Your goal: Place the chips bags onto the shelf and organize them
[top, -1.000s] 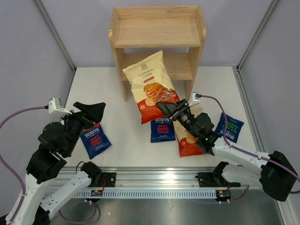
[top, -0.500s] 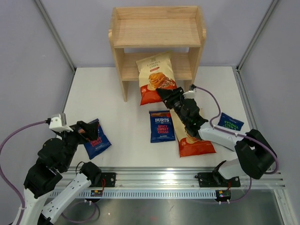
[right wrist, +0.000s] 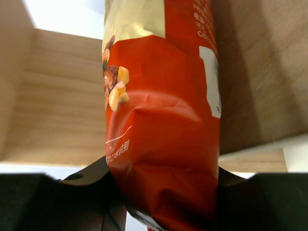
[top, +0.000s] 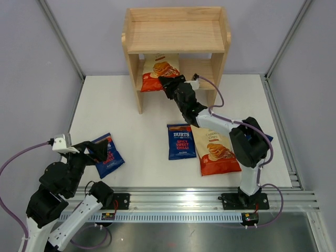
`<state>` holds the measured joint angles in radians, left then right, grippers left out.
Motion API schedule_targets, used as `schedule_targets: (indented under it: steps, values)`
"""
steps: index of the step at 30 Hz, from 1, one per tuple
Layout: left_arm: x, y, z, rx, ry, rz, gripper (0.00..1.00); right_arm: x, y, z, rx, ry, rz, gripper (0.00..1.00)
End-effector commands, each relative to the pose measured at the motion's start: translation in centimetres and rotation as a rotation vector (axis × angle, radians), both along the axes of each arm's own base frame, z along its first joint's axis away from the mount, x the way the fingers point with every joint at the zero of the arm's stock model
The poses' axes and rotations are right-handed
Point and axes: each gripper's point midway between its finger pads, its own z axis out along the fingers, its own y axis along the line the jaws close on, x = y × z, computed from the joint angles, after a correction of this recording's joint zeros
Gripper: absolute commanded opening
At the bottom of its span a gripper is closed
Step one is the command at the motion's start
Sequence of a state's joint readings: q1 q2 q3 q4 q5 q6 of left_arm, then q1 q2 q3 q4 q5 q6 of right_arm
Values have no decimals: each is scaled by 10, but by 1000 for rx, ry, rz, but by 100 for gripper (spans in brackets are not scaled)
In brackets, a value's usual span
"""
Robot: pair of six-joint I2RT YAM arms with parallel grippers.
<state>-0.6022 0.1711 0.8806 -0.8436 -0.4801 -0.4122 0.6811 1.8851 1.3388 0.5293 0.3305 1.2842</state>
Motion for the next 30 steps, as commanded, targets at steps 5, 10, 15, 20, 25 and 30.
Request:
schedule_targets:
  steps: [5,10,15,20,25,30]
  values:
    - [-1,6,11,-10,-63,20,99,32,25,14,-13,22,-52,22]
    - [-1,7,11,-7,-59,23,99,30,39,0,-93,64,-38,31]
    - [-3,9,12,-19,-68,26,99,25,40,-7,-192,124,-8,52]
    - [-4,9,12,-22,-71,27,99,12,26,-20,-276,196,-13,70]
    - [-4,9,13,-24,-72,24,99,2,13,-11,-325,205,-19,82]
    - [-4,8,13,-23,-70,22,99,-7,0,-15,-344,229,-15,85]
